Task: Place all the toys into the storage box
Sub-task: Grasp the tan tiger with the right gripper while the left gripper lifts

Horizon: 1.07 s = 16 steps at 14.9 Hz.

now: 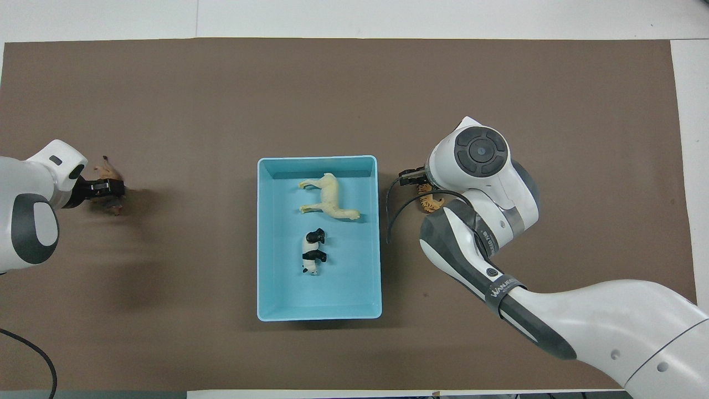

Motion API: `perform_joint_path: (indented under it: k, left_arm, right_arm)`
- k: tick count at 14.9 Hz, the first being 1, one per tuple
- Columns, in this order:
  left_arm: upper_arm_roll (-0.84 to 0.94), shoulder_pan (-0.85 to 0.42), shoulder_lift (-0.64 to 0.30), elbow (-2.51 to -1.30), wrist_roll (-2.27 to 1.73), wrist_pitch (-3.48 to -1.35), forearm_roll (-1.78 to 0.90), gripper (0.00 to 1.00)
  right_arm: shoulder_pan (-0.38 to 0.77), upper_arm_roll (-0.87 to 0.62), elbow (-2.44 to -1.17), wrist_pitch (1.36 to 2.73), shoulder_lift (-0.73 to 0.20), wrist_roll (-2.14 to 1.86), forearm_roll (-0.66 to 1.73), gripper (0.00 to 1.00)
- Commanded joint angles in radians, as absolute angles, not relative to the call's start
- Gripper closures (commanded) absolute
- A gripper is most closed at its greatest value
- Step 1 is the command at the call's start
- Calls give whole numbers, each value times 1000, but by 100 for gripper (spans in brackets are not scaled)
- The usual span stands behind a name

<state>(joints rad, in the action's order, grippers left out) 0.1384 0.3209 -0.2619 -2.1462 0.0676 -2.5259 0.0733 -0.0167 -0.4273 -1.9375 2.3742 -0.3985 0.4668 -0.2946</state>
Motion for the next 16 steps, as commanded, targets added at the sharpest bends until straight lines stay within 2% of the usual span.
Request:
perform_joint_path:
  k: [1,5,6,7,8,14,16]
  left_arm:
    - [135,322,-265,-2148,69,-2531,86,68]
    - [135,314,-262,-2086,37,-2450,86,71]
    - [135,301,-256,-2056,19,-2400,86,71]
    - [135,284,-252,-2028,-4,-2349,86,71]
    - [135,264,-245,-1998,-44,-2303,86,73]
    - [150,50,-183,-1849,-409,-2004,84,74]
    - [155,-87,-137,-1851,-649,-1956,78,74]
  right_arm:
    - [-32,-439,-2029,2465,-357,509,-279,0]
    - [-31,-439,-2063,2502,-348,520,-279,0]
    - [-31,-439,-2063,2500,-347,519,-279,16]
    - [-31,-439,-2063,2499,-347,512,-279,54]
    - [-32,-439,-2063,2493,-347,521,-279,100]
    - [-20,-439,-2043,2448,-344,523,-281,100]
    - [-18,-439,-1985,2372,-347,517,-281,100]
